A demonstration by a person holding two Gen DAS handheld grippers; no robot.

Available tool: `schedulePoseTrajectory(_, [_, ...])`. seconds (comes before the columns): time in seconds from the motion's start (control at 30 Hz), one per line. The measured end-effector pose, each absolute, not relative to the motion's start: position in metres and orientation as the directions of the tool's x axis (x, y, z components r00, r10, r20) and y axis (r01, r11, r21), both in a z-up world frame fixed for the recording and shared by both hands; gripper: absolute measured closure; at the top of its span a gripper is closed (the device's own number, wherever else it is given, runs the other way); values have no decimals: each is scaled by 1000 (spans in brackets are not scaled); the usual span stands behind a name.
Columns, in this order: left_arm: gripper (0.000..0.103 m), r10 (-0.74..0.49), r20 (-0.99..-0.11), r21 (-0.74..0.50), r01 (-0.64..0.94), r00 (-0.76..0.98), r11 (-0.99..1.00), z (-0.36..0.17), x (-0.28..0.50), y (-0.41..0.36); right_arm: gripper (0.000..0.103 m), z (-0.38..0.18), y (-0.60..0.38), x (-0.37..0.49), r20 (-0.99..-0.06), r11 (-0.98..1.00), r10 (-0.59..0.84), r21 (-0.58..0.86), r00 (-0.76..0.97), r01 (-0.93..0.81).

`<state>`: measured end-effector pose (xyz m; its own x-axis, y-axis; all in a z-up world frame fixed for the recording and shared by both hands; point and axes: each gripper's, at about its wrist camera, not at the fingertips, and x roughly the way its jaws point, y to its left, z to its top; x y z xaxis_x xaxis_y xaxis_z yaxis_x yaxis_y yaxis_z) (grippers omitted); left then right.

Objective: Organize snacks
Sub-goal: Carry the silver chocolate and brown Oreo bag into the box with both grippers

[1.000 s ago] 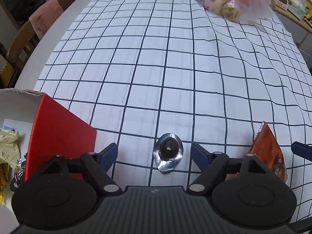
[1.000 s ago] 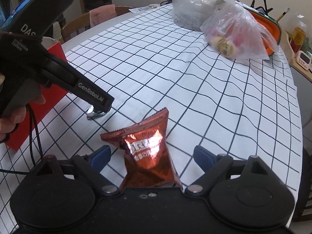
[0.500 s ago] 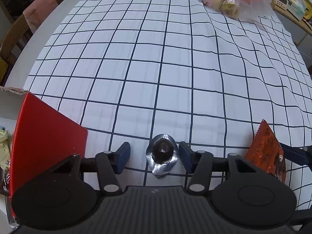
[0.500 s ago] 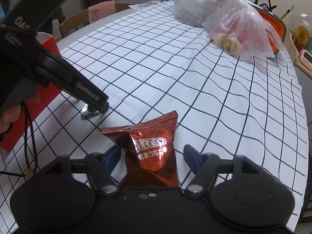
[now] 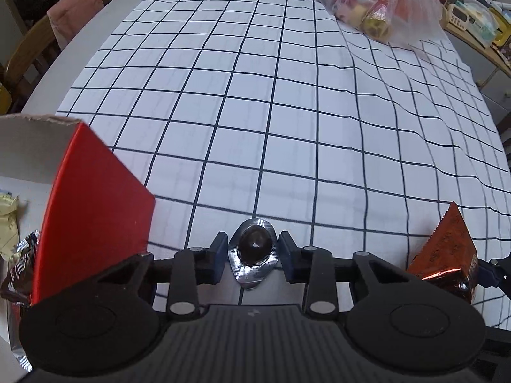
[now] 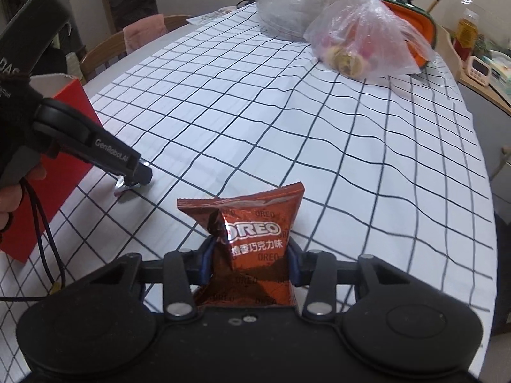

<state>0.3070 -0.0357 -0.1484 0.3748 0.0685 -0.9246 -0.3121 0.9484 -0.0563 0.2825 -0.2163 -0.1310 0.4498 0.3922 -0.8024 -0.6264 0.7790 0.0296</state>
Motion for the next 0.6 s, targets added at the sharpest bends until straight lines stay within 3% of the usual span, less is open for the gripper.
schedulePoseTrajectory(0.6, [70,6,-878,-128,-246,478,961,-72,218,-41,62,-57,-229,202,-758,808,407,38,509,-588])
